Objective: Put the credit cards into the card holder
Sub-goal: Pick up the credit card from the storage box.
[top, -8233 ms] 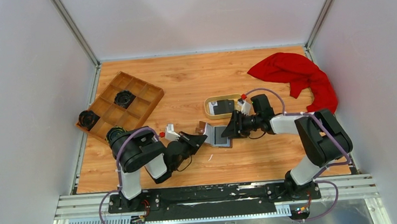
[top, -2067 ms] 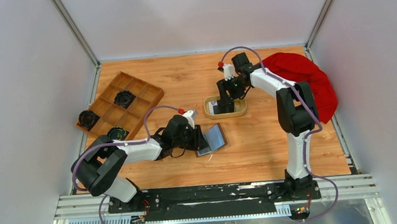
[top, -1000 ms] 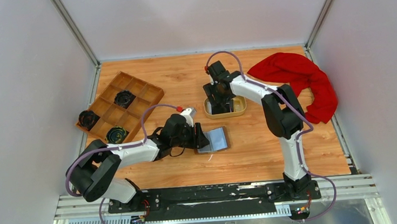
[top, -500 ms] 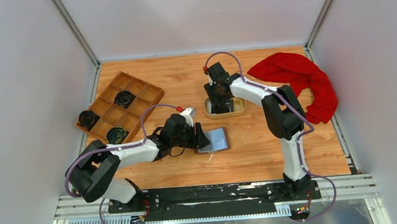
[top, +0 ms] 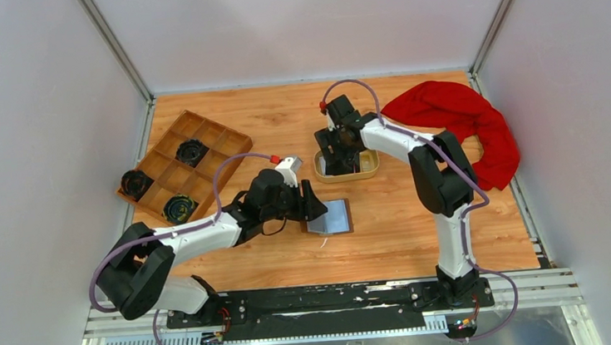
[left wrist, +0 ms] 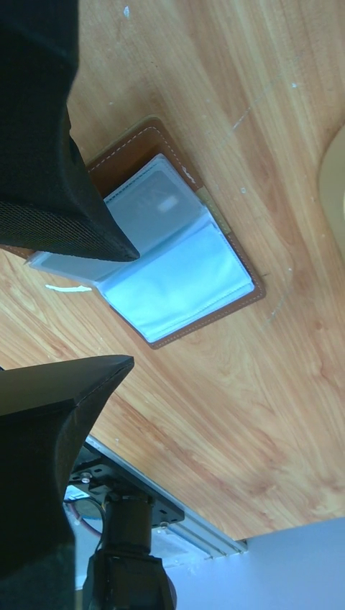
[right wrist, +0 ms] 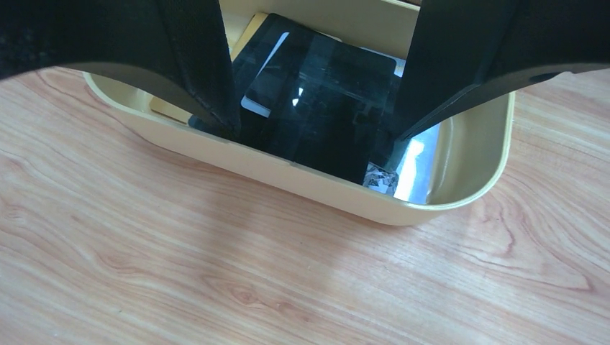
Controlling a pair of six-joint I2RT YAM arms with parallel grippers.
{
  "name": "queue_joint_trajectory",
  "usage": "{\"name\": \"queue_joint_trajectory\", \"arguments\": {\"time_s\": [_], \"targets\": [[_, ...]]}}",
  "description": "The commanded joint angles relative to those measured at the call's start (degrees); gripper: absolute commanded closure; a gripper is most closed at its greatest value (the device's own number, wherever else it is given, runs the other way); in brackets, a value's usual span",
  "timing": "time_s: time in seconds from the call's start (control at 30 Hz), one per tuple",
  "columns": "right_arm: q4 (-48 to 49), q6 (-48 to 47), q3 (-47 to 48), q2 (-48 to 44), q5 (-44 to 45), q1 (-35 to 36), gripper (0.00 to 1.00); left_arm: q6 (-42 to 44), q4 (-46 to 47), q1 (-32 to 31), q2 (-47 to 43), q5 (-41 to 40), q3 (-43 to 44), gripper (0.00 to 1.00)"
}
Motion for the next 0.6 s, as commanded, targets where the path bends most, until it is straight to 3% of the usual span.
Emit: {"name": "queue_joint_trajectory", "arguments": {"time_s": [0.0,0.23,0.5,0.57], "targets": [[-1.4,3.71,0.64,1.92,-2.16,-0.41,0.19,0.09,-0.32,-0.33,-1.13,-0.82,1.71,0.45],[-1.03,4.29,-0.41,5.15,3.99,-0.4,0.22,0.01,-0.32,-0.33,-1.08,-1.03,1.77,0.44],[-0.06,6.96,-2.0,5.64,5.48,-0.31,0.31,-0.03,-0.32,-0.33,-1.13,-0.81,1.9,0.44],[1.43,7.55,-2.91,4.17,3.3,-0.27,0.39,-0.09,-0.28,-0.33,-1.28,-0.81,1.75,0.44]]}}
